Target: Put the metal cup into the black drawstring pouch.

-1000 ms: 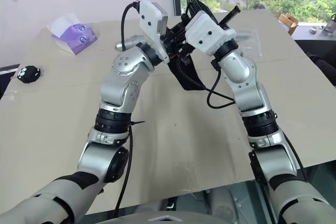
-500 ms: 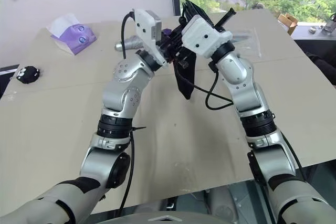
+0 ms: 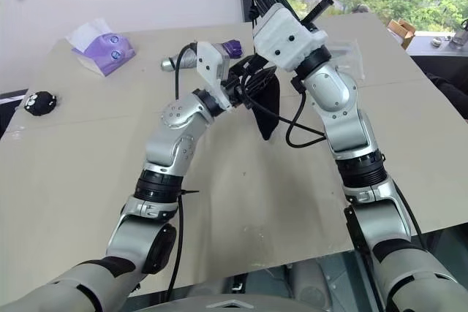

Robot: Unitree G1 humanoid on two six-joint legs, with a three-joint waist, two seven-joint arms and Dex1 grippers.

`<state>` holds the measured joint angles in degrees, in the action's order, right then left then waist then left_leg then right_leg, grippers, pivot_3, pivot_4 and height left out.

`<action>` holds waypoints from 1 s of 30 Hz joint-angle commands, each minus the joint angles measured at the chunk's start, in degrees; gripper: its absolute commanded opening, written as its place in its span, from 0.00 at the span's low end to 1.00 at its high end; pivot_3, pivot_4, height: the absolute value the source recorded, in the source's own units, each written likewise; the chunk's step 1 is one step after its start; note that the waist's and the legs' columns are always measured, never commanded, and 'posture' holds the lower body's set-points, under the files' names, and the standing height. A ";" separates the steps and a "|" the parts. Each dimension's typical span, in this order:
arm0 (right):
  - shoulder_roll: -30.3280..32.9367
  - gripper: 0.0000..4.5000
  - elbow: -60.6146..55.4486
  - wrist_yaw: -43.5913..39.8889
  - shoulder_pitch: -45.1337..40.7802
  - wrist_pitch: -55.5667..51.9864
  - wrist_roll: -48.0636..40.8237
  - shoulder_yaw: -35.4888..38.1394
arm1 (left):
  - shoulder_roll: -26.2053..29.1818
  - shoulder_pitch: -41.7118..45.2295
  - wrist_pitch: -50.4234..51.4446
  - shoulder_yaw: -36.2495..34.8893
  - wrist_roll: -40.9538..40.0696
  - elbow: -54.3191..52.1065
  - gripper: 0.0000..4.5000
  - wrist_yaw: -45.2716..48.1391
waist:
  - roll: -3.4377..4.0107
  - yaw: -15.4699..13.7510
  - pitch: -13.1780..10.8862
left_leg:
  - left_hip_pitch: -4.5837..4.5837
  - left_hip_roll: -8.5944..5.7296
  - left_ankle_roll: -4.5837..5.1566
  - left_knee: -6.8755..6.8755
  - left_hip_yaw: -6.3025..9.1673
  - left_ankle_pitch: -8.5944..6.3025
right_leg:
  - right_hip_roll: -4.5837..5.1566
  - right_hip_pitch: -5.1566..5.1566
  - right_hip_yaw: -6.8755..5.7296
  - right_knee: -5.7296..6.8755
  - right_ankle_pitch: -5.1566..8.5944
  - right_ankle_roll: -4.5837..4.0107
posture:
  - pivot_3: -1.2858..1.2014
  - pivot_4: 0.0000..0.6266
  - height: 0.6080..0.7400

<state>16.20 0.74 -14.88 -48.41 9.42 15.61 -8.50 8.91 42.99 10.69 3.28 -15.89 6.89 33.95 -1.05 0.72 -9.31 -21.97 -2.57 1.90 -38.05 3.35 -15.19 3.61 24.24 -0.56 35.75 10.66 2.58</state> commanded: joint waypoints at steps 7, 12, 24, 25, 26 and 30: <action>4.41 0.00 -0.06 -0.39 0.49 2.94 6.92 -3.05 | 0.39 5.33 -1.59 -1.25 0.29 -5.58 0.49 -2.21 | 0.00 -0.02 0.00 | -0.01 -0.01 0.00 0.00 -0.01 0.00 | 0.00 0.00 0.00 -0.03 0.00 0.00 | 0.52 0.24 1.00; 6.36 0.00 1.35 0.09 1.06 4.51 11.34 -4.76 | 0.77 5.38 -0.18 -0.79 0.42 -6.33 0.49 -1.90 | 0.00 0.00 0.00 | 0.00 -0.01 0.00 0.00 -0.03 0.00 | 0.00 0.00 0.01 -0.03 0.00 0.00 | 0.52 0.24 1.00; 9.34 0.00 5.01 1.22 2.16 6.52 17.27 -5.85 | 2.47 6.01 3.04 0.50 2.15 -6.81 0.33 -1.89 | -0.01 0.01 0.00 | 0.00 -0.01 0.00 0.00 -0.03 0.00 | -0.01 -0.01 0.02 -0.04 0.00 0.00 | 0.52 0.24 1.00; 9.52 0.00 5.23 1.32 2.22 6.61 17.61 -5.85 | 2.48 6.07 3.14 0.57 2.23 -6.79 0.20 -1.91 | 0.00 0.01 0.00 | 0.00 -0.01 0.00 0.00 -0.03 0.00 | 0.00 -0.01 0.02 -0.04 0.00 0.00 | 0.52 0.24 1.00; 9.75 0.00 5.38 1.36 2.28 6.70 17.89 -5.85 | 2.47 6.01 3.29 0.63 2.16 -6.76 0.14 -1.77 | -0.01 0.01 0.00 | 0.00 0.00 0.00 0.00 -0.03 0.00 | -0.01 -0.01 0.02 -0.04 0.00 0.00 | 0.52 0.24 1.00; 9.83 0.00 5.35 1.57 2.43 6.89 17.83 -5.54 | 2.22 5.58 3.89 0.79 1.75 -6.62 0.05 -1.35 | -0.01 0.01 0.00 | 0.00 -0.01 0.00 0.00 -0.03 0.00 | 0.00 -0.01 0.02 -0.05 0.00 0.00 | 0.52 0.24 1.00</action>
<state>25.81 6.30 -13.41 -46.26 15.83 33.51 -13.88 11.63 47.02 15.21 4.07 -13.14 4.18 32.32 -1.06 0.73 -9.31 -21.98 -2.58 1.89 -38.05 3.32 -15.18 3.61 24.24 -0.55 35.71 10.66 2.58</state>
